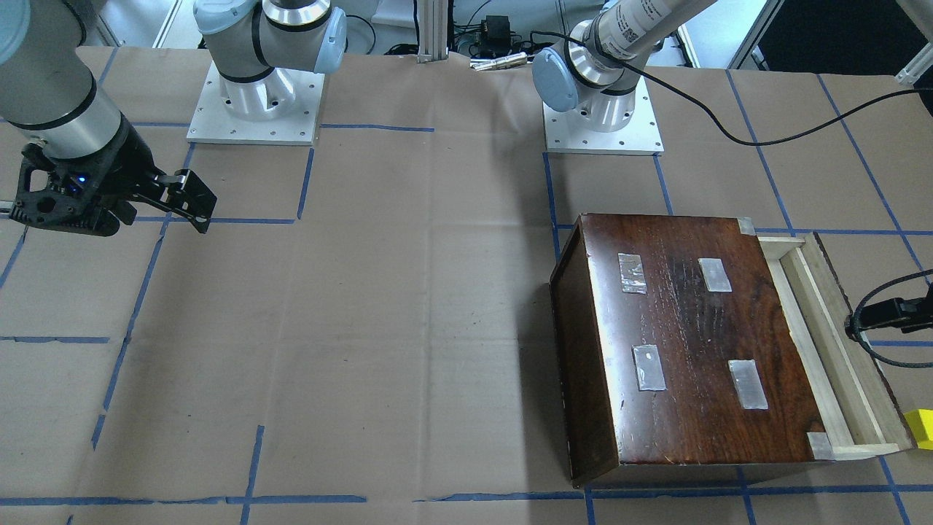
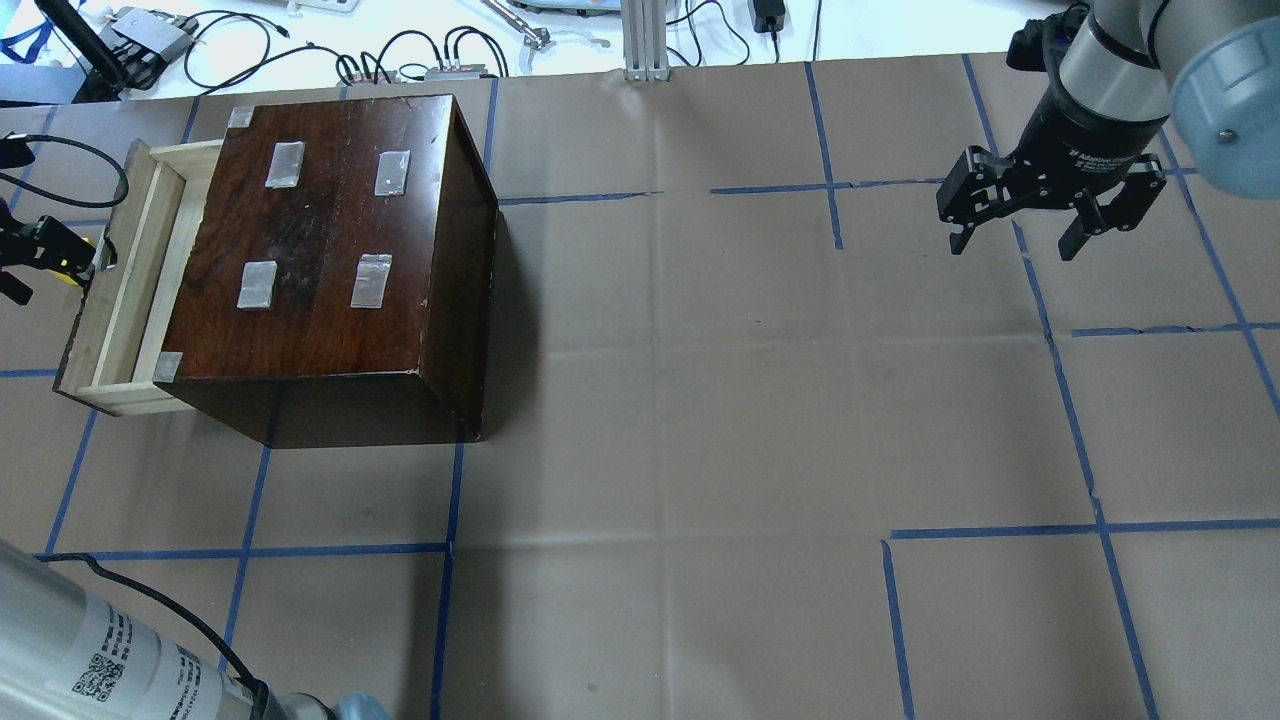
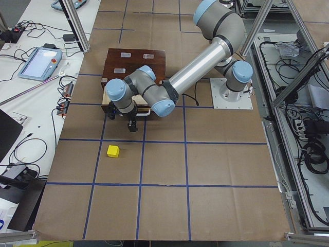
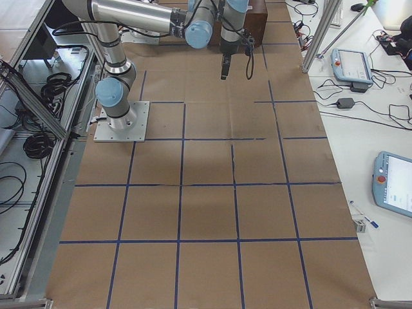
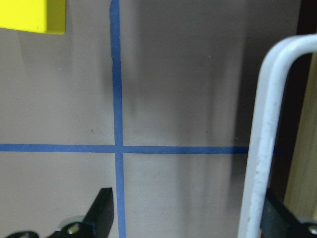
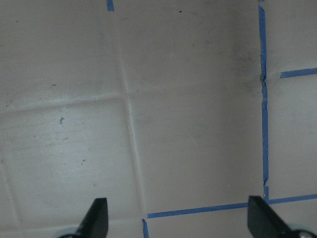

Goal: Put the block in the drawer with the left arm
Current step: 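Pull the drawer open toward the yellow cube with the left gripper, then lower the left gripper onto the yellow cube and grasp it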

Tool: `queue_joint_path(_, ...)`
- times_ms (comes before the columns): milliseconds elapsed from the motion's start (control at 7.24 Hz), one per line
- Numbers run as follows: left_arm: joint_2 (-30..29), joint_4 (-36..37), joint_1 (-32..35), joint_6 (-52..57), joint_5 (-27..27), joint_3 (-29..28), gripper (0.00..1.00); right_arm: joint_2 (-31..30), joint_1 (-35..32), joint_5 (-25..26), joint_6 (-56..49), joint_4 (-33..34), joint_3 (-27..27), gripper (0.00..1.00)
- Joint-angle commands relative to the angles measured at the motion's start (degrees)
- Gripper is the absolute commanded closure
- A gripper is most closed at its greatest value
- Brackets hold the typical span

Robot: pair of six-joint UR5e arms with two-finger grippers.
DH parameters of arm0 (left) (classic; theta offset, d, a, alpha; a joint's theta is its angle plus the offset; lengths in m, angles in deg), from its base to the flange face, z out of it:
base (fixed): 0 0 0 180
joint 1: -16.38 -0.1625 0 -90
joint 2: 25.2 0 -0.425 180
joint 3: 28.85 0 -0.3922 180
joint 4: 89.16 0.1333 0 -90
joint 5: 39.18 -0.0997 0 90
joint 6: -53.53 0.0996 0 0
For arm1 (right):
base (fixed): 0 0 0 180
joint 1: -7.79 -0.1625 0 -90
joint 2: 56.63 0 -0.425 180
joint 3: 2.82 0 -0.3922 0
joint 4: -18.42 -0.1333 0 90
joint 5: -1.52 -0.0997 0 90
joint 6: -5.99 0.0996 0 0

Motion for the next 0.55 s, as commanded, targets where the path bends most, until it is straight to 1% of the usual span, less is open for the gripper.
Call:
queue_joint_path(0,-0.1,0.0,-0.2,1.1,-0.4,-0.6,0.01,0.0,0.0,0.0,0.0,0.0,0.0,0.0)
queue_joint_path(414,-0.1,0.0,-0.9,1.9,-0.6,-1.0,0.01,0.0,0.0,0.0,0.0,0.0,0.1,0.0)
